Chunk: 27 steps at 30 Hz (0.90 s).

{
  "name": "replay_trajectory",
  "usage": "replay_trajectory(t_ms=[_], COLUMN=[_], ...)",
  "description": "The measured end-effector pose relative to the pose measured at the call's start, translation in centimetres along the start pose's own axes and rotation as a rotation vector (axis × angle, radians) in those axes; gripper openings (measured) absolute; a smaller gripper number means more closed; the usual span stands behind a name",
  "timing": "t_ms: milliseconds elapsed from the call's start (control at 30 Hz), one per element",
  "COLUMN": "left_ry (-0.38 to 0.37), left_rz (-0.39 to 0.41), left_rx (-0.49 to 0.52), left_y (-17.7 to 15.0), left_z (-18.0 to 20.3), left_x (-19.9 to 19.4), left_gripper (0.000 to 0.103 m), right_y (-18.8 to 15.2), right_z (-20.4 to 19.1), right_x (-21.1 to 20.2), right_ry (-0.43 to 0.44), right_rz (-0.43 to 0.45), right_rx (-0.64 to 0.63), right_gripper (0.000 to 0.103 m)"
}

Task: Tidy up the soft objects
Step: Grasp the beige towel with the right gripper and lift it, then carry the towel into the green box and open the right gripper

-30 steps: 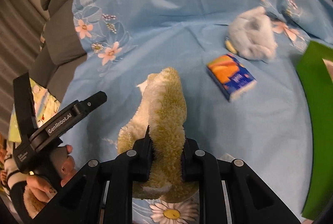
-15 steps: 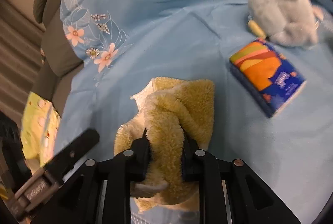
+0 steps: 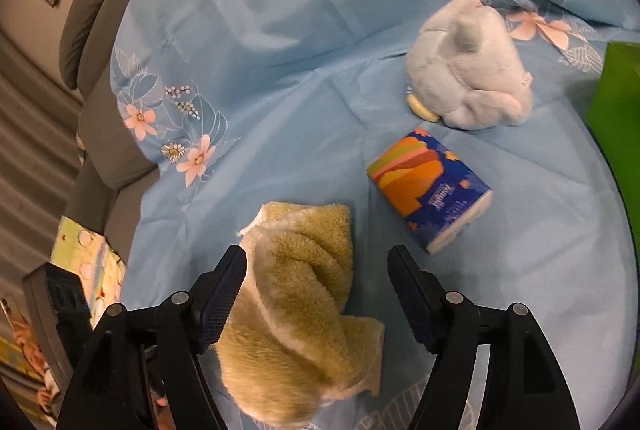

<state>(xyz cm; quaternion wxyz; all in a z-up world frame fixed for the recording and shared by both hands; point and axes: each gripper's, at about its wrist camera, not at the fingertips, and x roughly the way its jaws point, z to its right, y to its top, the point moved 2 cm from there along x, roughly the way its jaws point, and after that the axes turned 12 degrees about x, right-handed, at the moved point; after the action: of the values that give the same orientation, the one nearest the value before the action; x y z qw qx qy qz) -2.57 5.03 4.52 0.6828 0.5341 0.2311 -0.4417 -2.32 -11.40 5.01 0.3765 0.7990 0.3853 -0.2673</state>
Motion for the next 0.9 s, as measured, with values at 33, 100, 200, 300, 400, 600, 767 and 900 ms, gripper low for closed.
replay_trajectory(t_ms=[33,100,200,300,400,600,767,900], left_ry=[-0.007,-0.018,-0.005,0.013,-0.004,-0.152,-0.195,-0.236], left_rz=[-0.004,-0.017,-0.048,-0.046,-0.036,-0.014,0.076,0.142], left_rx=[-0.001,0.002,0.026,0.047,0.078,0.087,0.190,0.280], left_y=[0.0,-0.2,-0.3,-0.2,0.1,0.6,1.0,2.1], left_z=[0.1,0.5,1.1,1.5,2.0,3.5,7.1,12.0], left_x=[0.2,0.7,2.0,2.8,3.5,4.0,1.4,-0.7], left_gripper=[0.089,0.089,0.089,0.089,0.086,0.031,0.024,0.024], right_y=[0.1,0.1,-0.2,-0.7,-0.8,-0.6,-0.5,0.3], right_z=[0.2,0.4,0.8,1.0,0.5,1.4,1.9,1.4], right_x=[-0.1,0.1,1.6,3.7,4.4,4.7,2.4,-2.4], right_ry=[0.002,0.001,-0.013,0.007,0.017,0.057,0.078,0.071], right_rz=[-0.003,-0.014,-0.067,-0.142,-0.119,-0.143,-0.089,0.042], right_rx=[0.005,0.002,-0.007,0.013,-0.012,0.038,0.081,0.059], right_gripper=[0.074,0.074,0.074,0.074,0.061,0.039,0.038,0.038])
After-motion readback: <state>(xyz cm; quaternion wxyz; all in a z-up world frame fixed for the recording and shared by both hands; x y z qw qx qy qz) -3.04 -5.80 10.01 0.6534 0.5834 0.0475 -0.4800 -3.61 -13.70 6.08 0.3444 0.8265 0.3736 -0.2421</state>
